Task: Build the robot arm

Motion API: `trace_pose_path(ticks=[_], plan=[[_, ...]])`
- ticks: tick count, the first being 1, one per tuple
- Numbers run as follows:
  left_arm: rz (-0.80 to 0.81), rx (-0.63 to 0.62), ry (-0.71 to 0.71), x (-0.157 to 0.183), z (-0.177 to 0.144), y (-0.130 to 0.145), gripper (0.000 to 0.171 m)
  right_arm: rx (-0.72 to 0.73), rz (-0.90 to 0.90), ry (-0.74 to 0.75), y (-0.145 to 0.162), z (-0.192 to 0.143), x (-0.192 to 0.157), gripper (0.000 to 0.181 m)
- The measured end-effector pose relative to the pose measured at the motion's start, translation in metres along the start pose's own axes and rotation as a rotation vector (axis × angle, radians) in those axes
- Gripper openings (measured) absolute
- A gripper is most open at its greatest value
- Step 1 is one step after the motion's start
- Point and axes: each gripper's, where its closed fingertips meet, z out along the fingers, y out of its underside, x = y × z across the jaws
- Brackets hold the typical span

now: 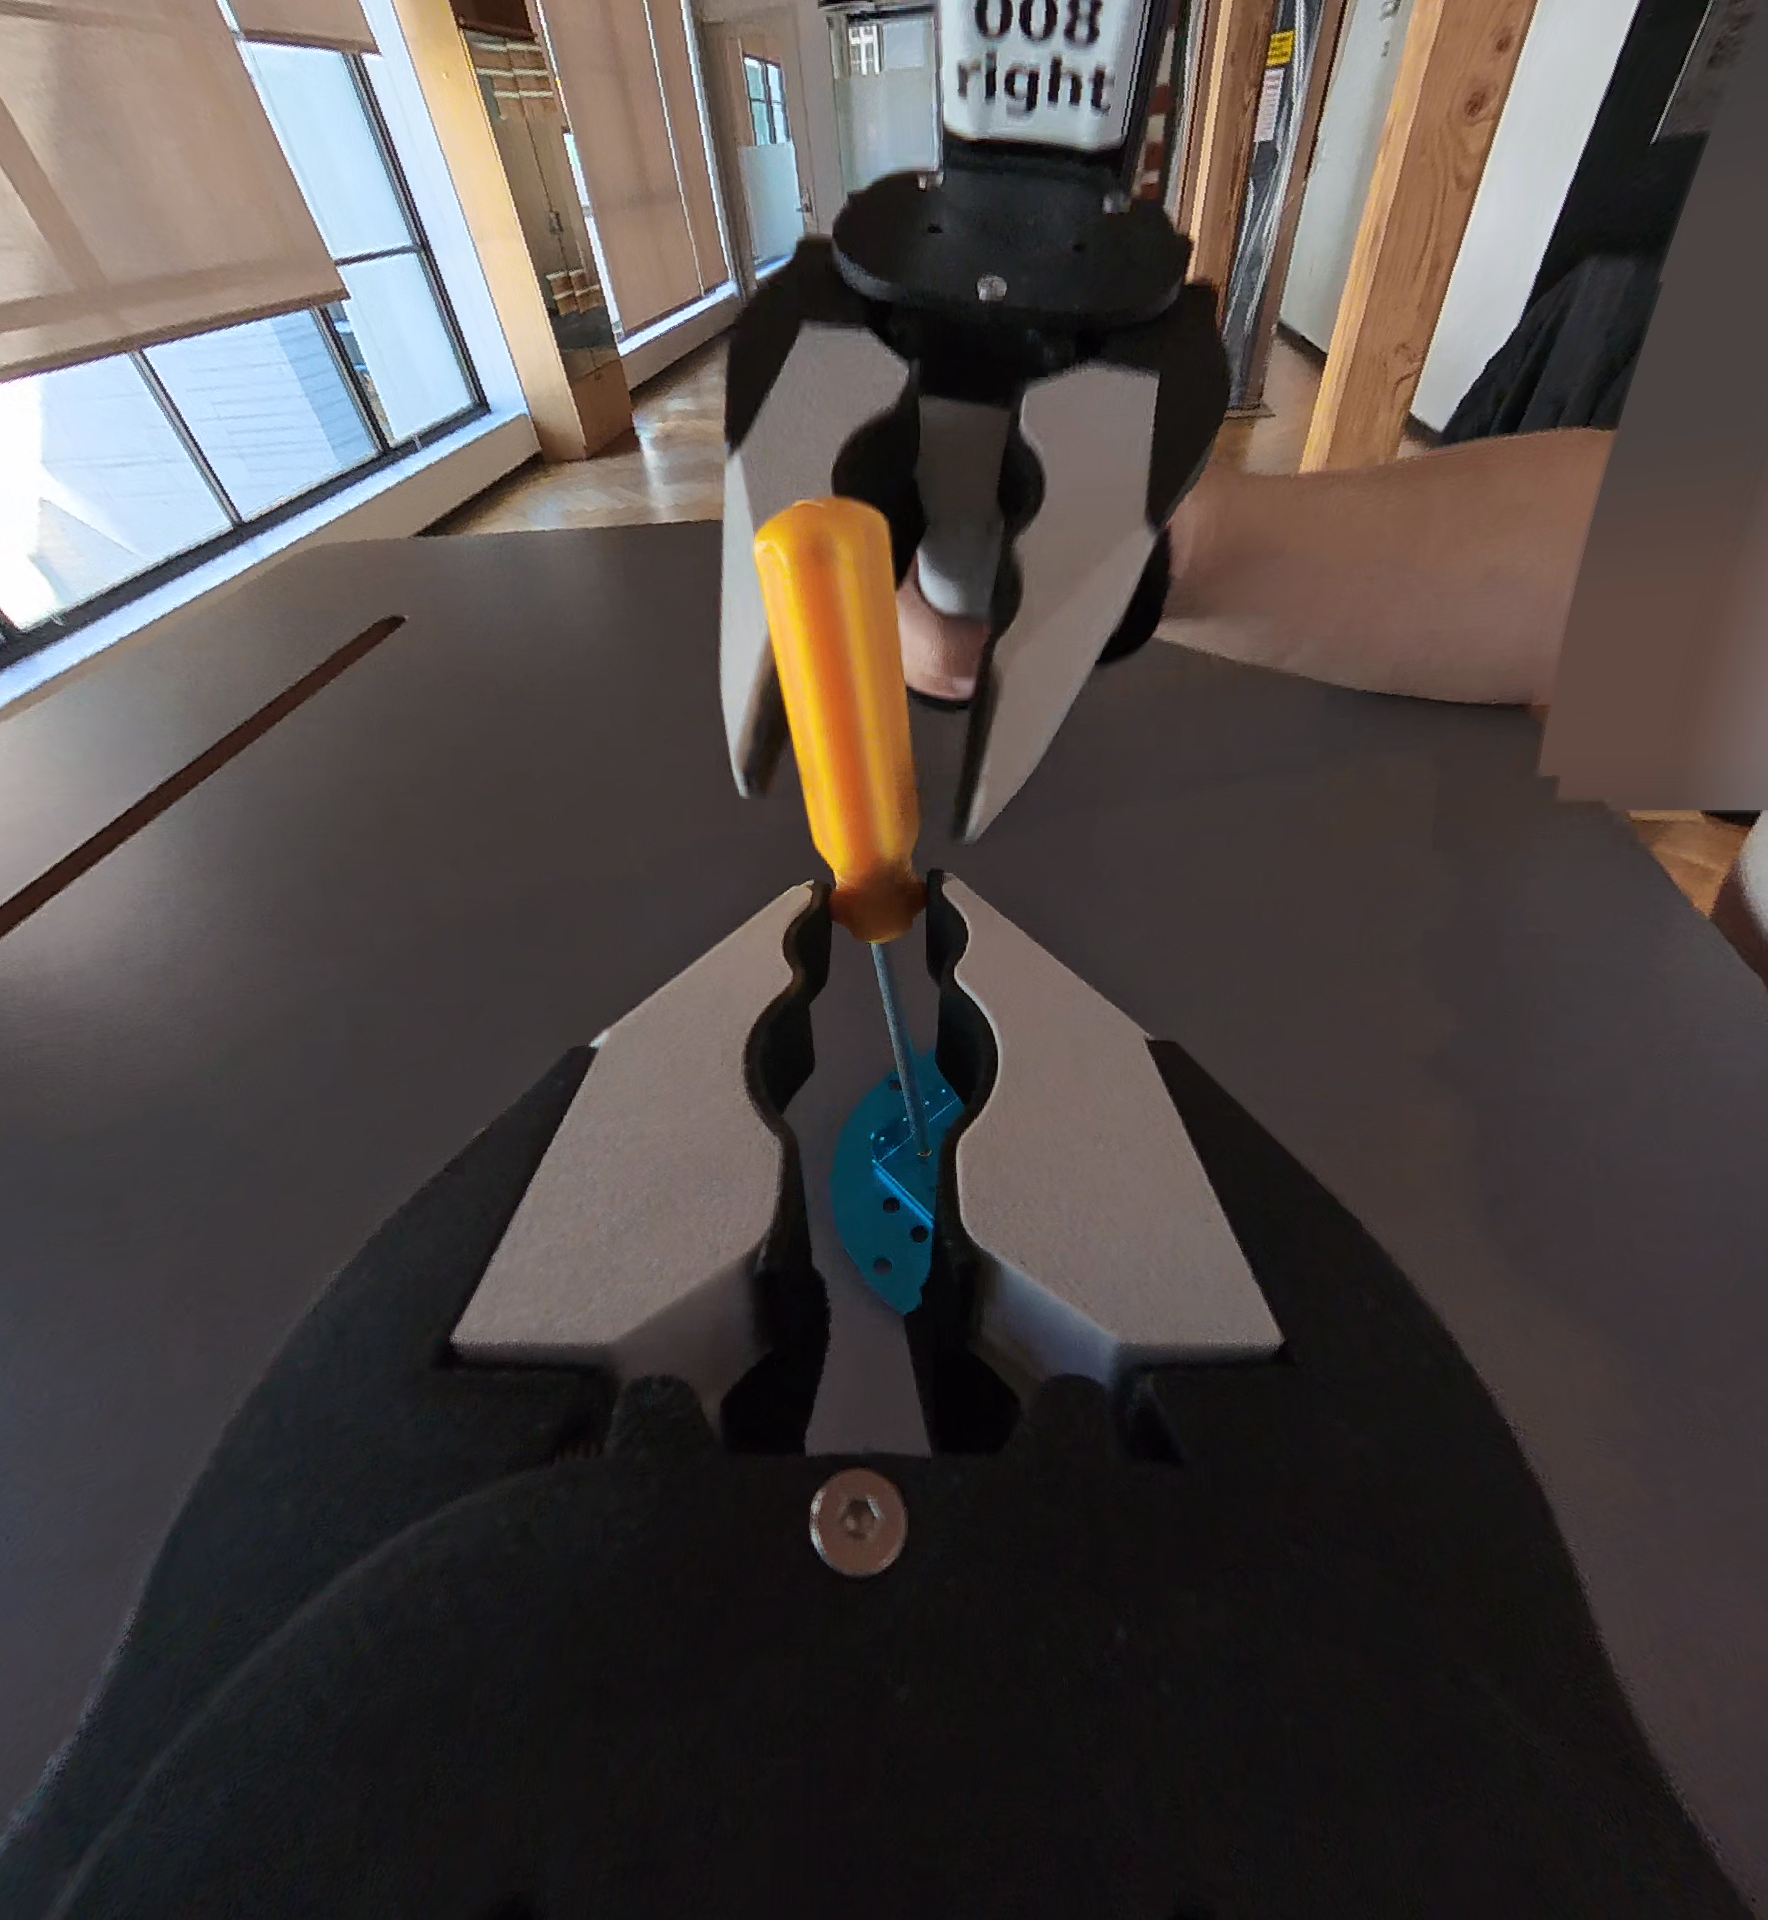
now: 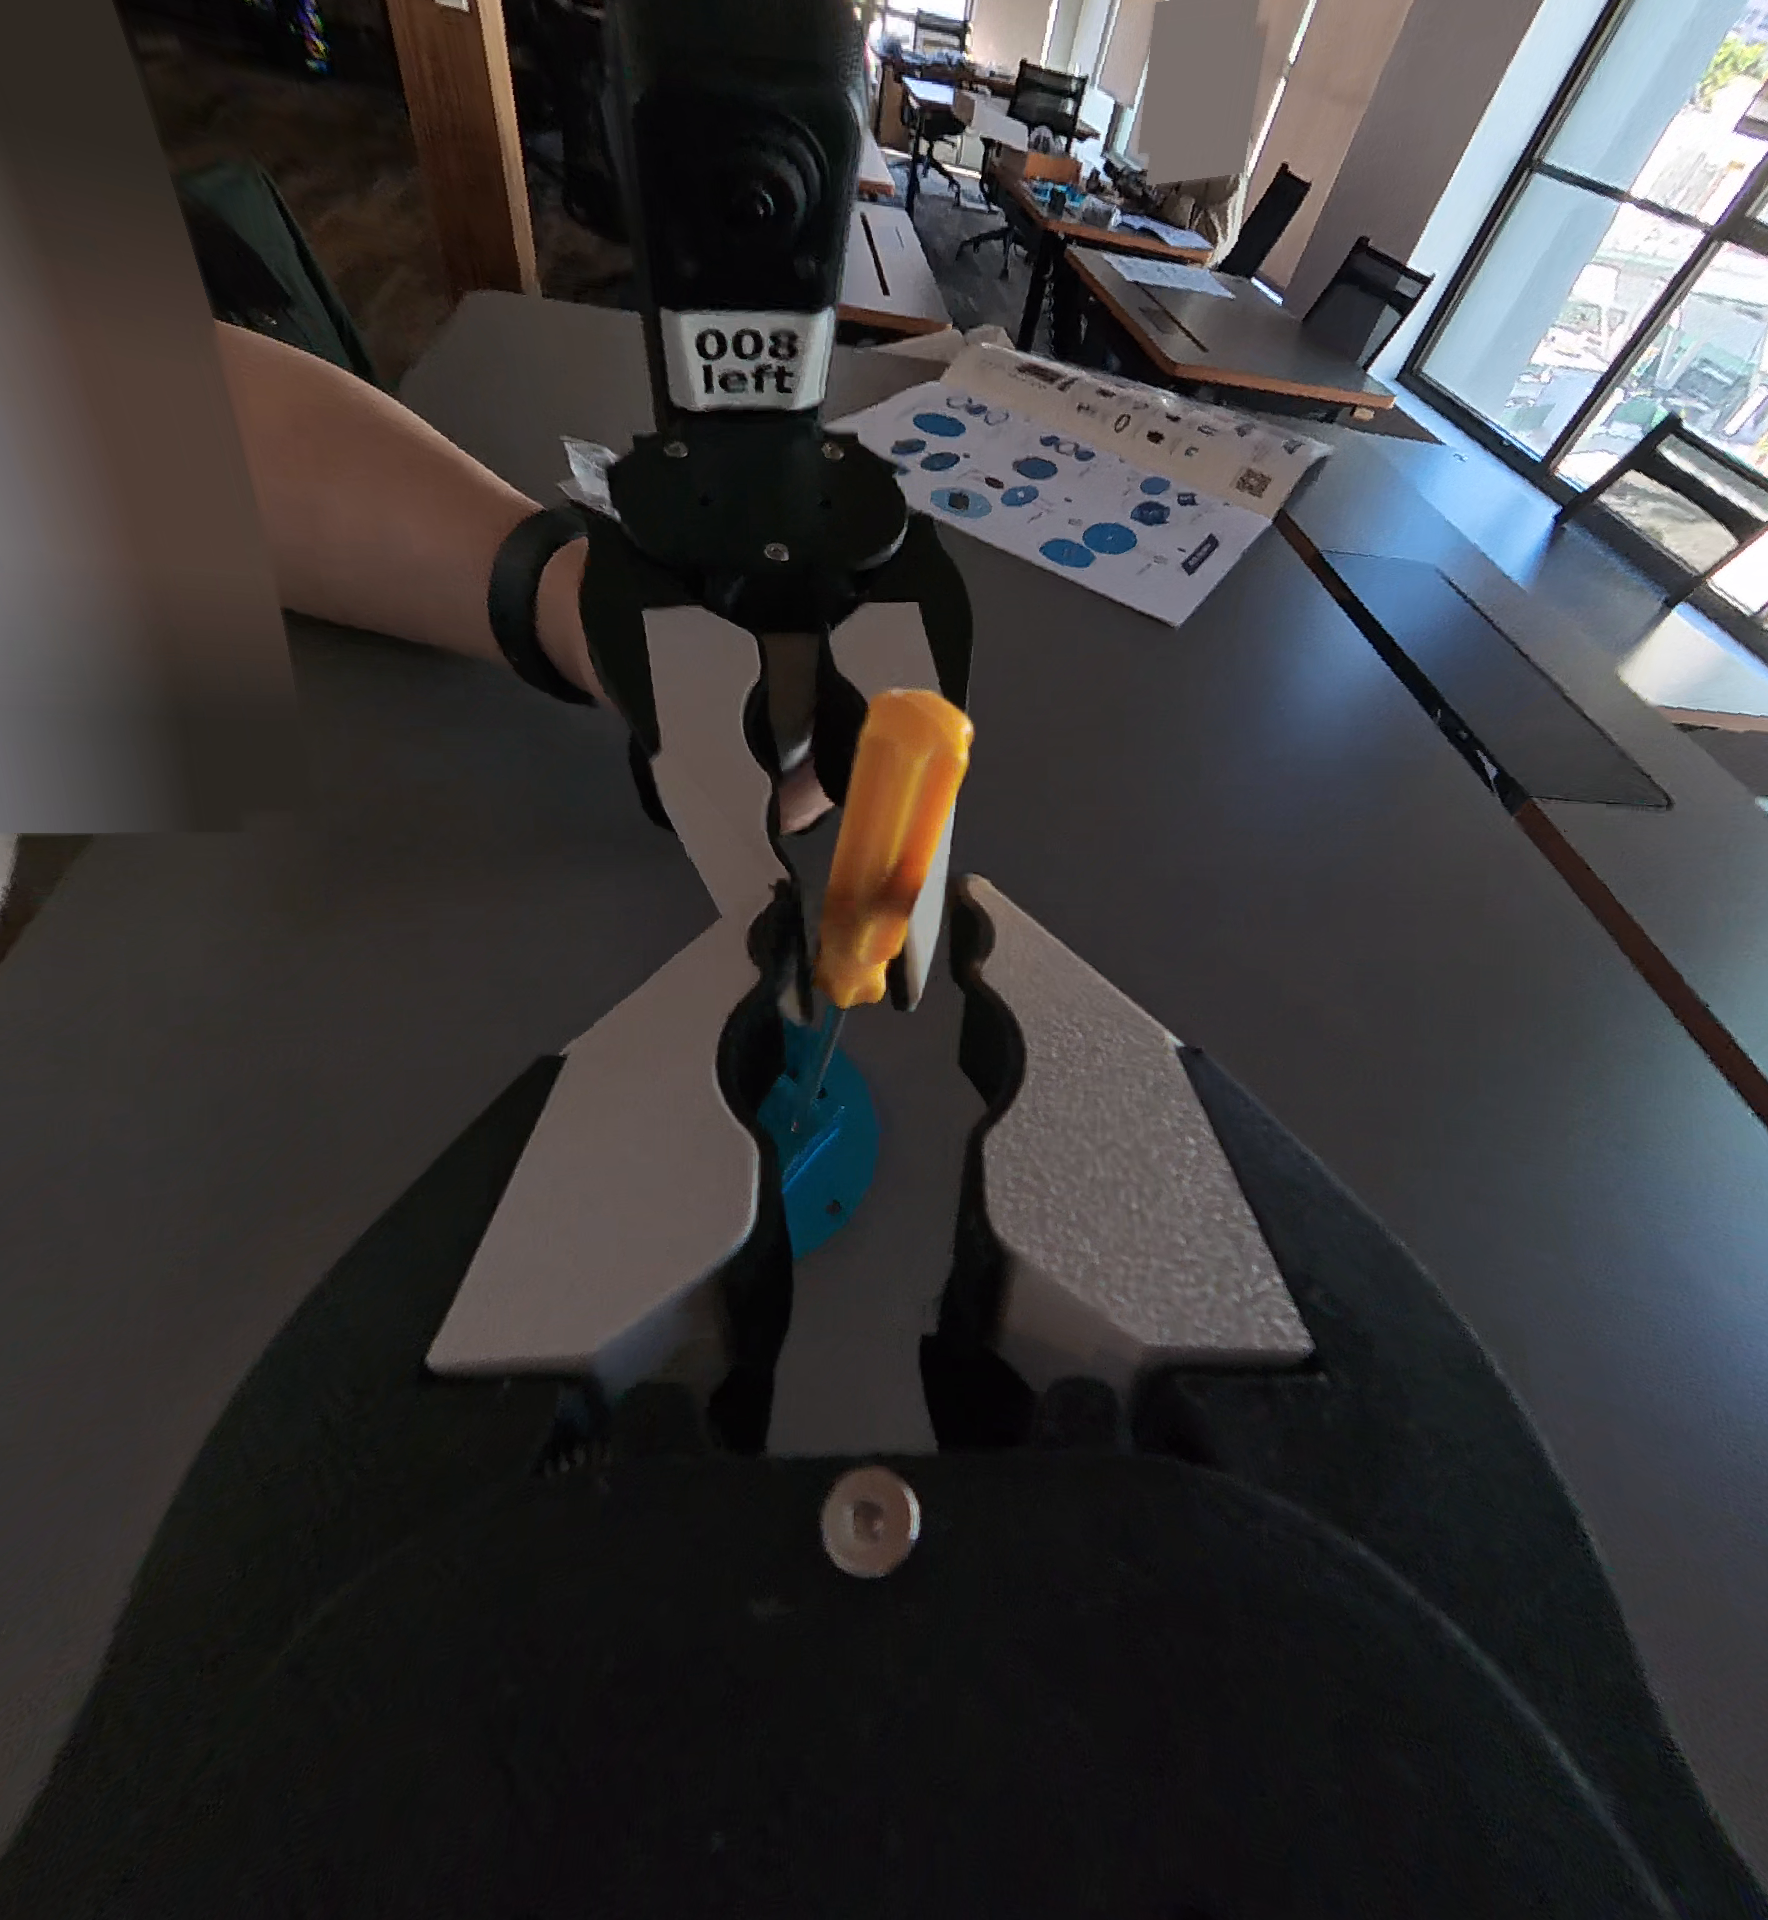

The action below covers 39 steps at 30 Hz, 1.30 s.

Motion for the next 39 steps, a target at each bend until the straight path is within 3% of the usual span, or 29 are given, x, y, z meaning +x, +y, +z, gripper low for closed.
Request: trace_pose_path(ticks=[3, 5, 8, 12, 17, 24, 32, 39], plan=[[0.039, 0.013, -0.007, 0.000, -0.002, 0.000, 0.016, 0.042, -0.040, -0.019, -0.026, -0.014, -0.001, 0.039], [0.055, 0.021, 0.004, 0.002, -0.003, 0.000, 0.016, -0.019, -0.097, -0.070, -0.042, -0.024, -0.002, 0.047], [0.058, 0.031, 0.014, 0.002, -0.004, 0.000, 0.016, -0.305, -0.226, -0.230, -0.047, -0.031, -0.010, 0.049], [0.064, 0.036, 0.021, 0.003, -0.005, 0.000, 0.016, -0.729, -0.555, -0.279, -0.031, -0.024, 0.001, 0.041], [0.076, 0.028, 0.026, 0.006, -0.004, 0.000, 0.016, -0.919, -0.667, -0.359, -0.028, -0.016, -0.004, 0.026], [0.082, 0.026, 0.040, 0.008, -0.003, 0.000, 0.016, -1.013, -0.561, -0.399, -0.015, -0.018, -0.009, 0.015], [0.075, 0.025, 0.025, 0.006, -0.003, -0.001, 0.016, -1.130, -0.296, -0.285, -0.013, -0.020, -0.004, 0.015], [0.059, 0.036, 0.030, 0.005, -0.004, -0.001, 0.014, -1.211, -0.189, -0.230, -0.013, -0.020, -0.004, 0.015]])
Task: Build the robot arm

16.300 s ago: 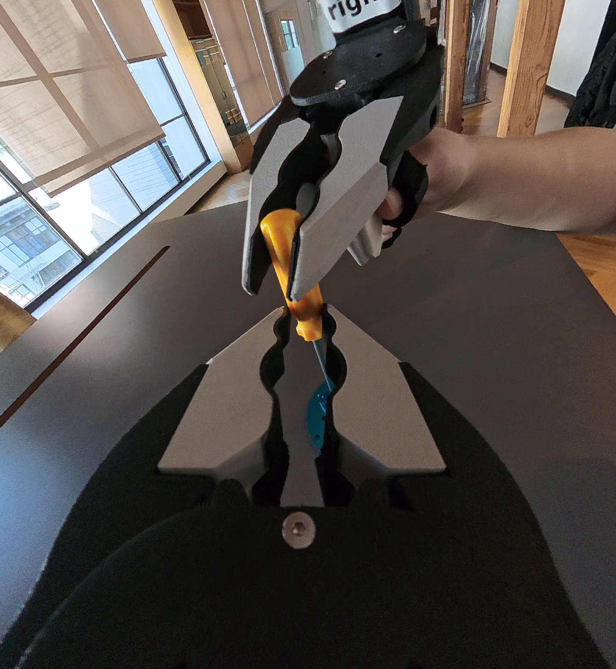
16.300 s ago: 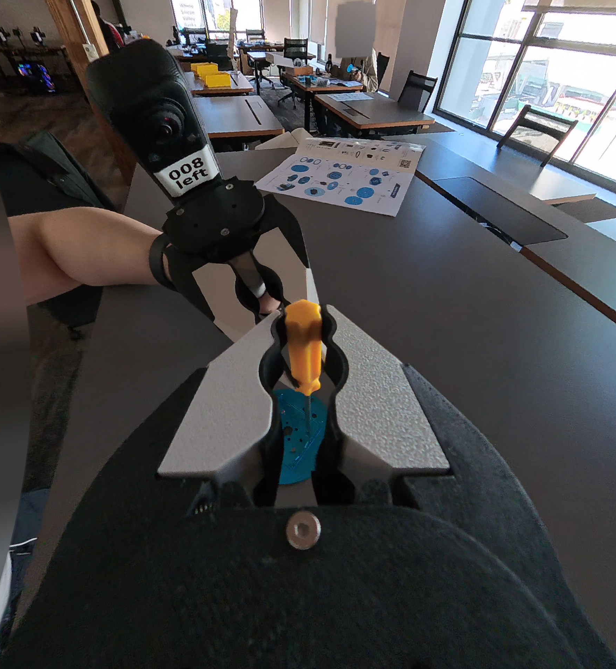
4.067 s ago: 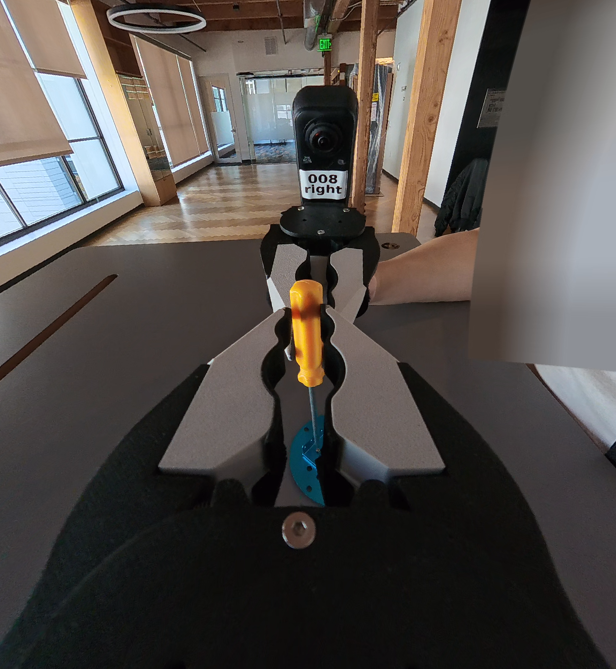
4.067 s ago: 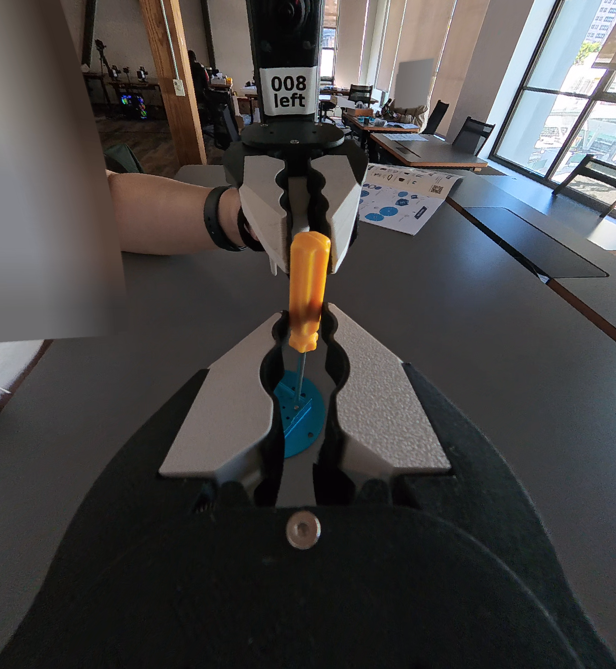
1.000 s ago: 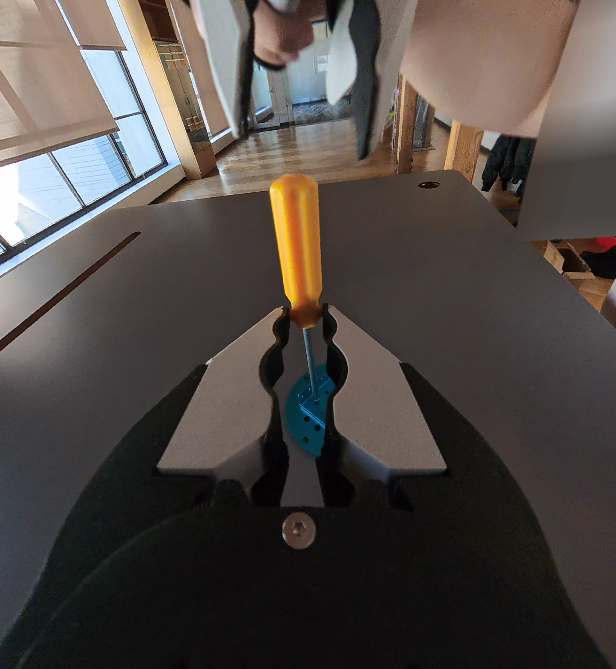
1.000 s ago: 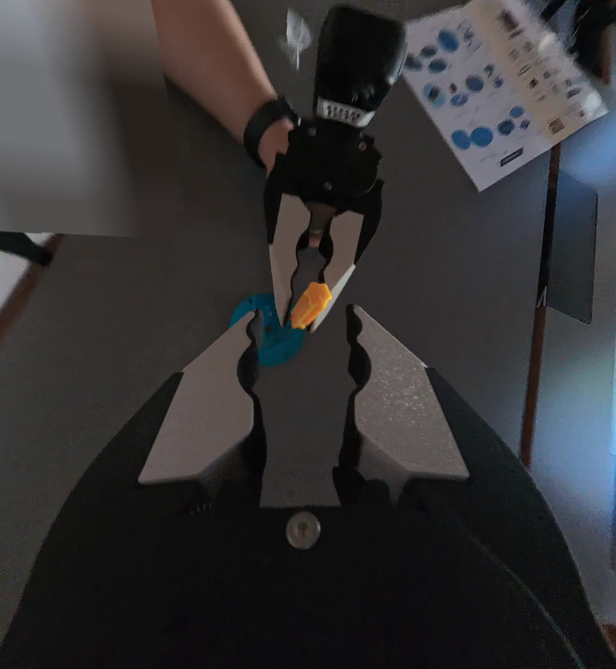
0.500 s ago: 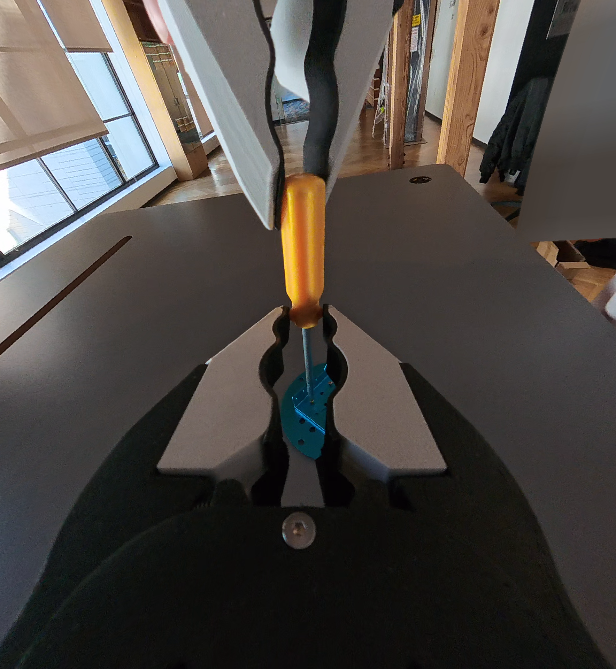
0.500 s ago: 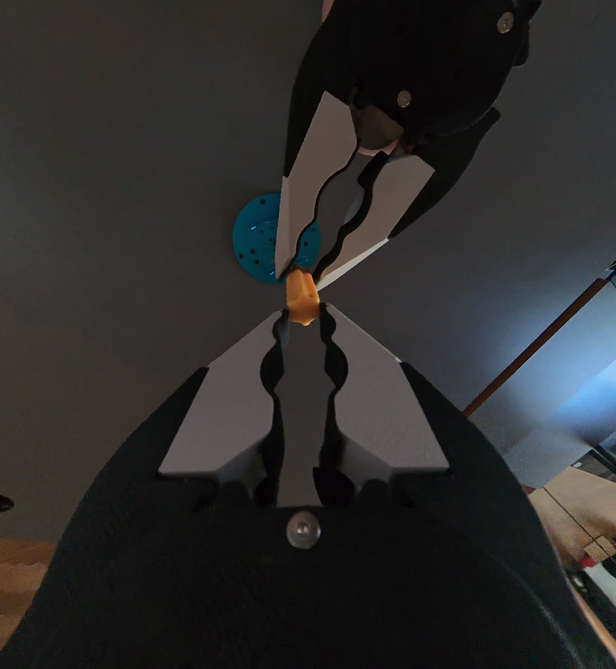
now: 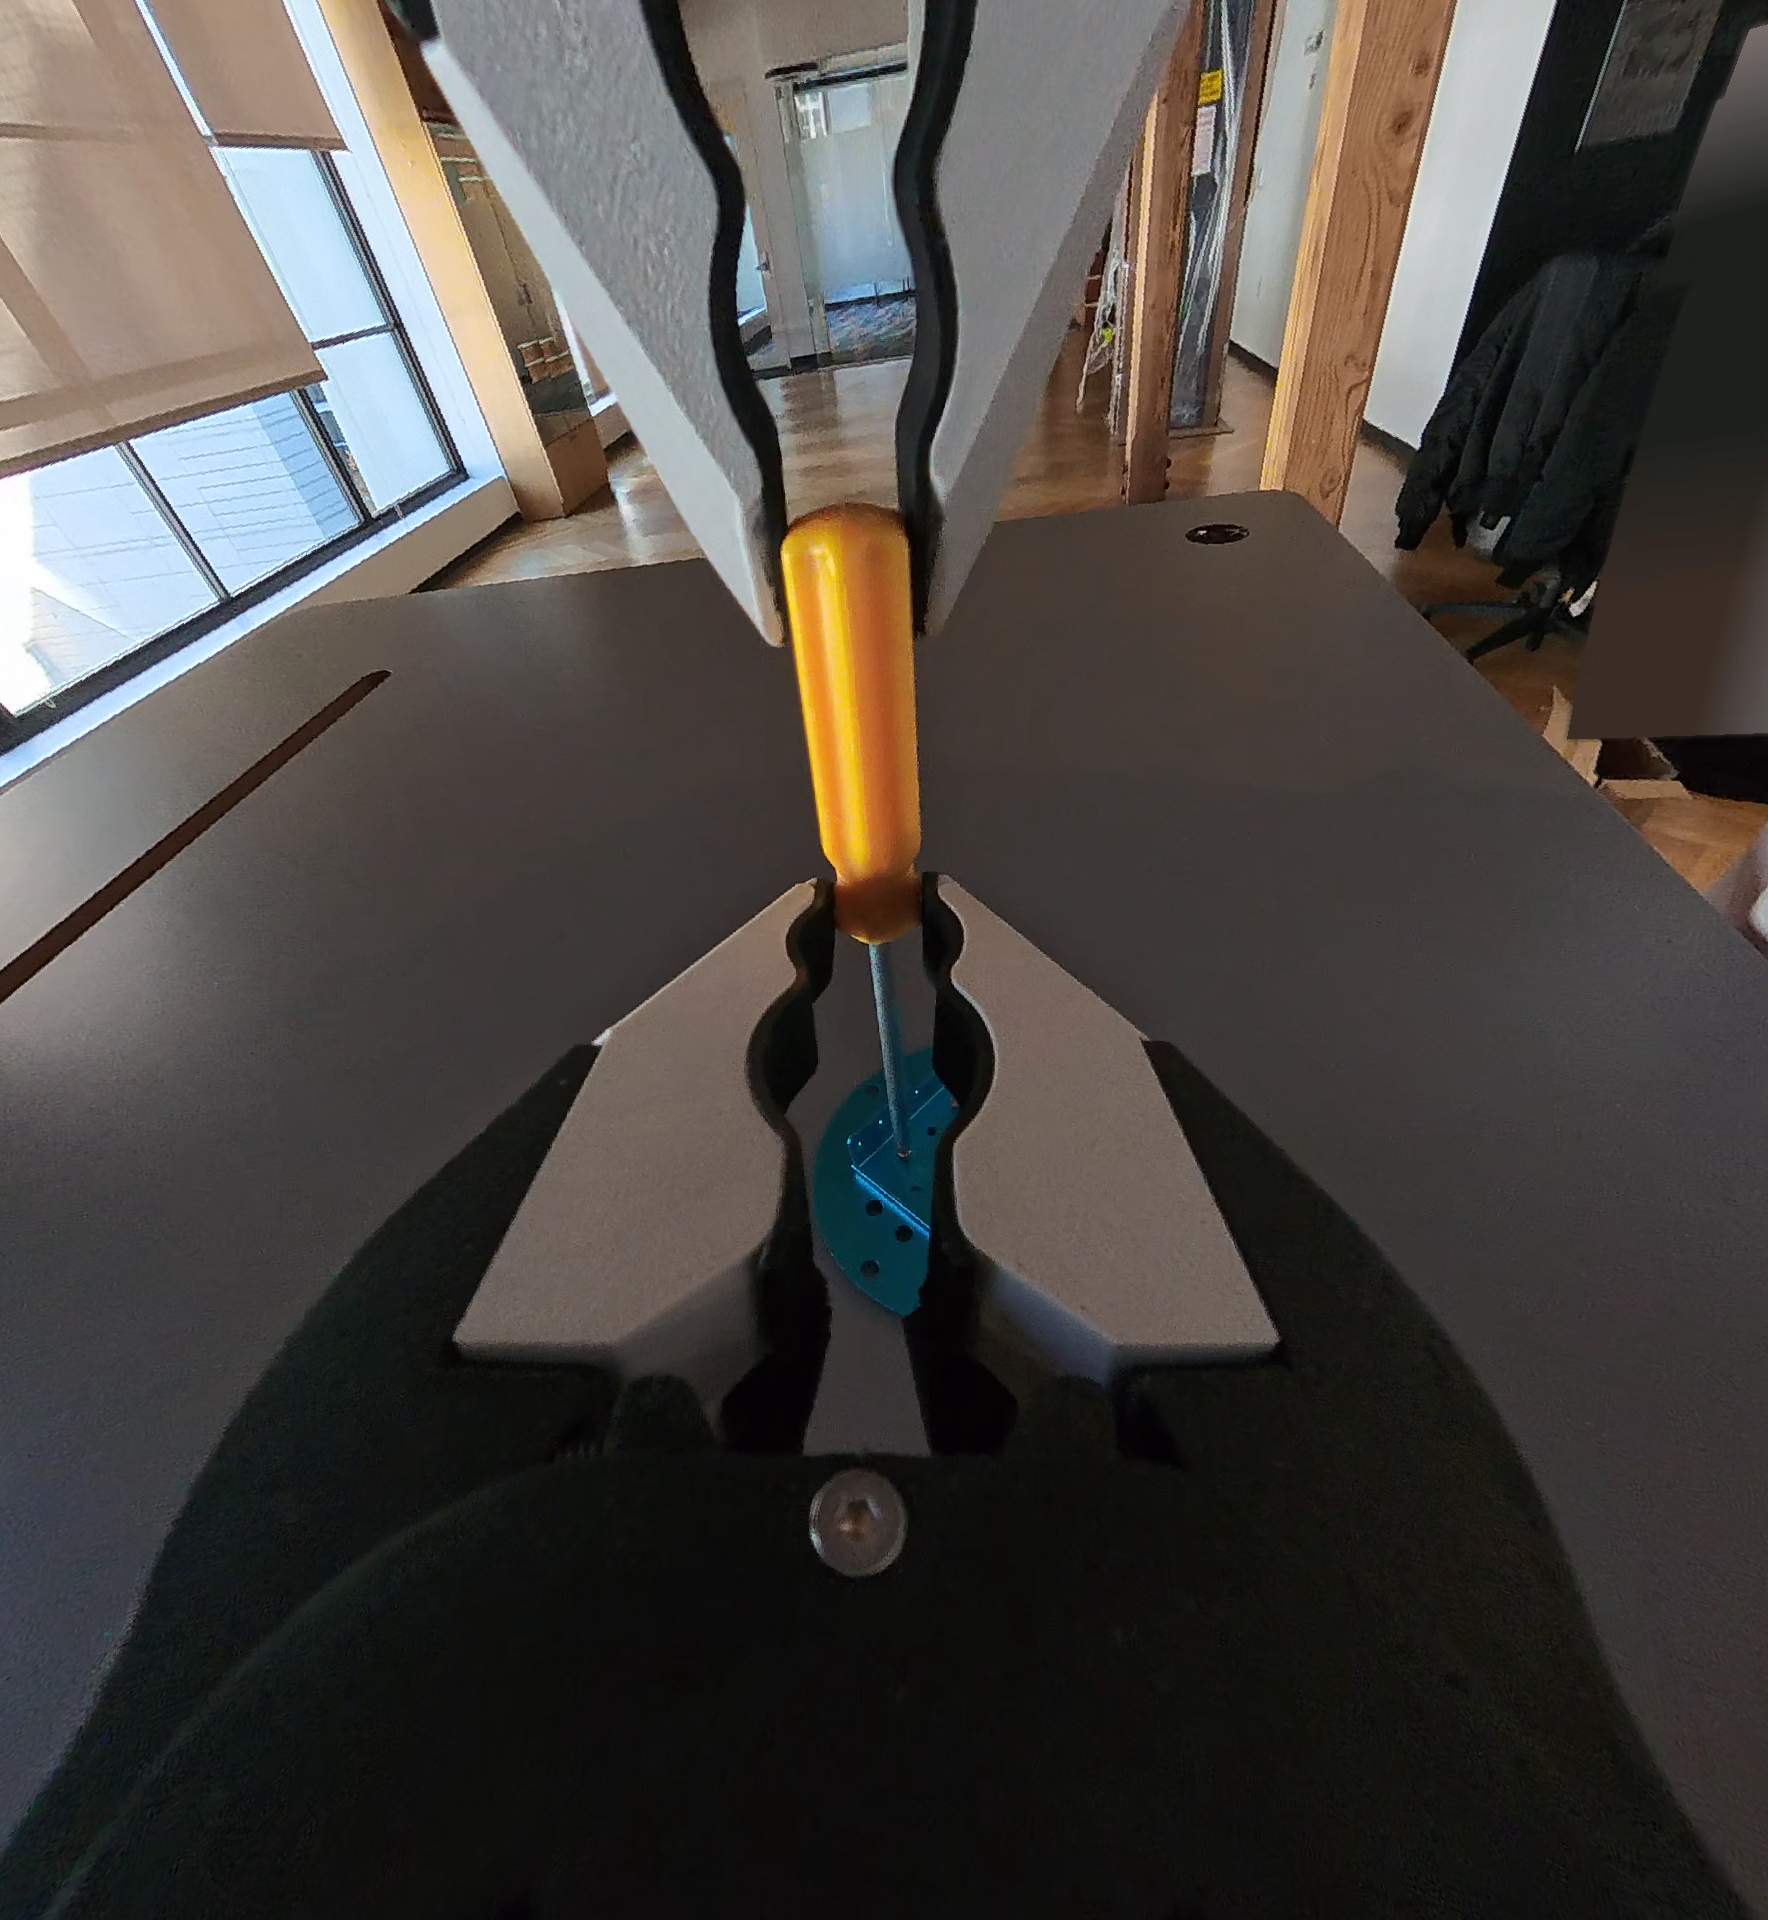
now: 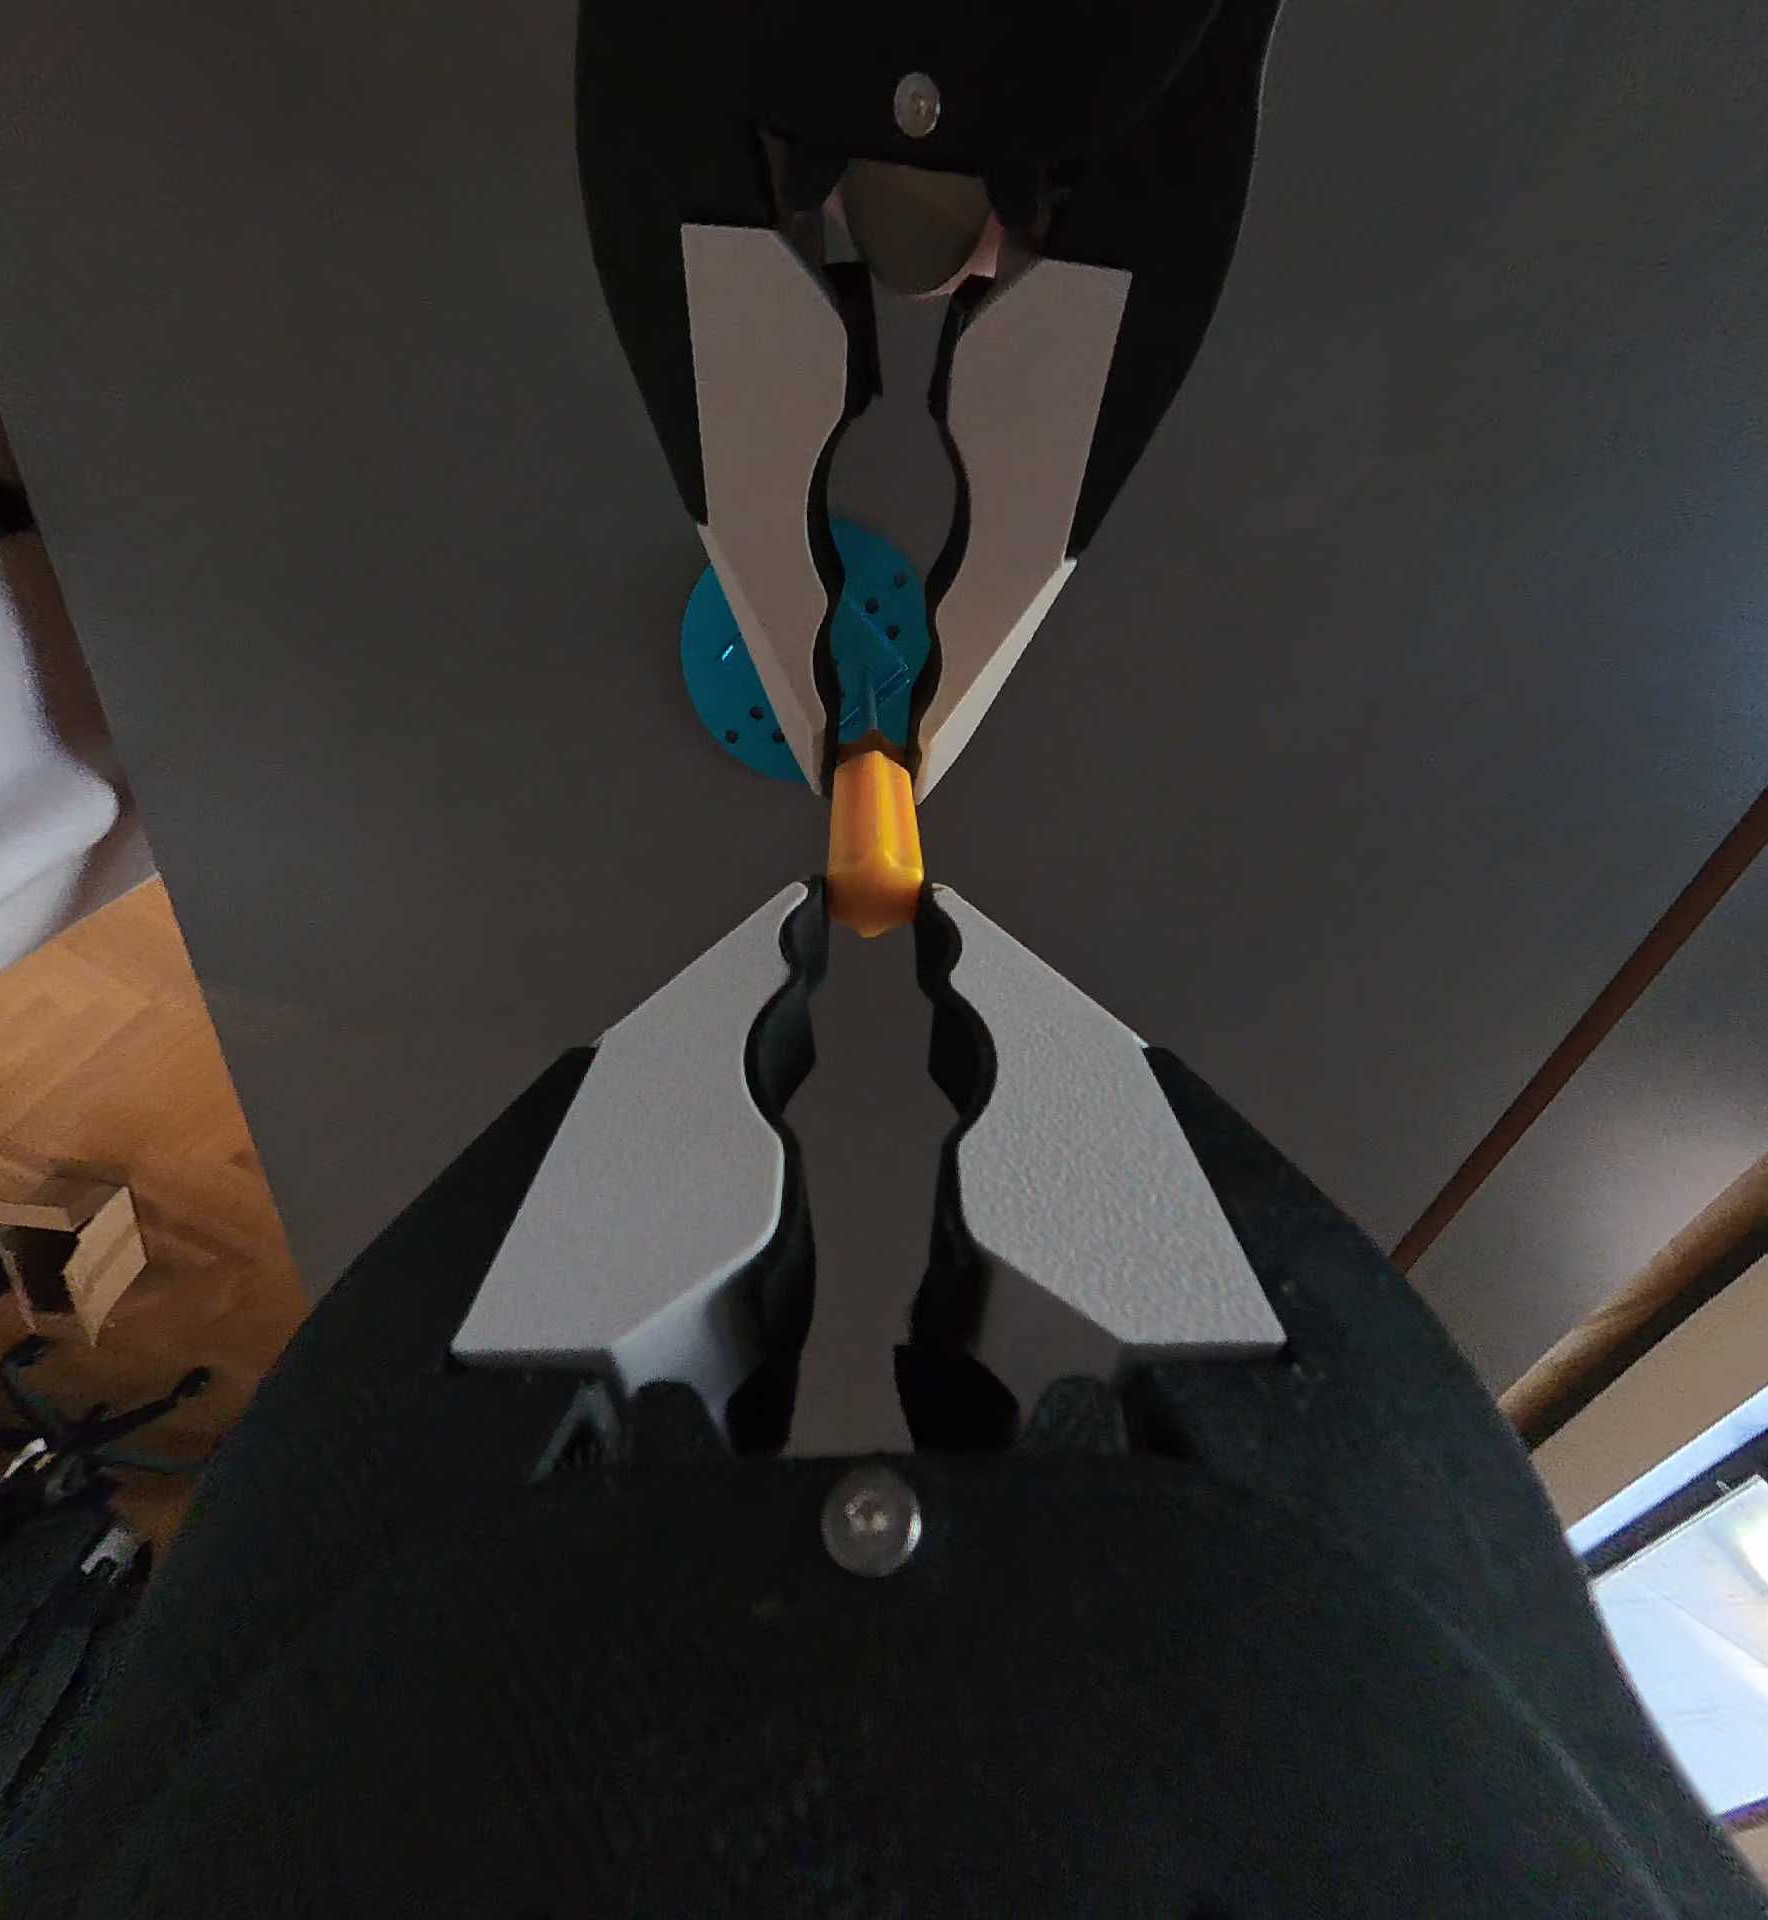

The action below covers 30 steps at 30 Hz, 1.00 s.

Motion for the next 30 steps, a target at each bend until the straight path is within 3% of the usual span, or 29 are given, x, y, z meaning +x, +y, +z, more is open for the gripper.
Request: trace_pose_path(ticks=[6, 15, 27, 30], plan=[[0.013, -0.008, 0.013, 0.002, 0.000, 0.000, 0.015, 0.091, -0.238, 0.042, -0.005, -0.004, -0.002, 0.018], [0.018, -0.019, 0.016, 0.001, -0.001, 0.001, 0.014, 0.105, -0.269, 0.075, -0.011, -0.003, 0.000, 0.018], [0.018, -0.022, -0.013, -0.002, 0.000, 0.001, 0.016, 0.053, 0.216, -0.019, -0.006, -0.001, 0.005, 0.018], [0.014, -0.023, -0.003, -0.003, -0.001, 0.002, 0.016, 0.070, 0.132, -0.008, -0.008, -0.002, 0.006, 0.019]])
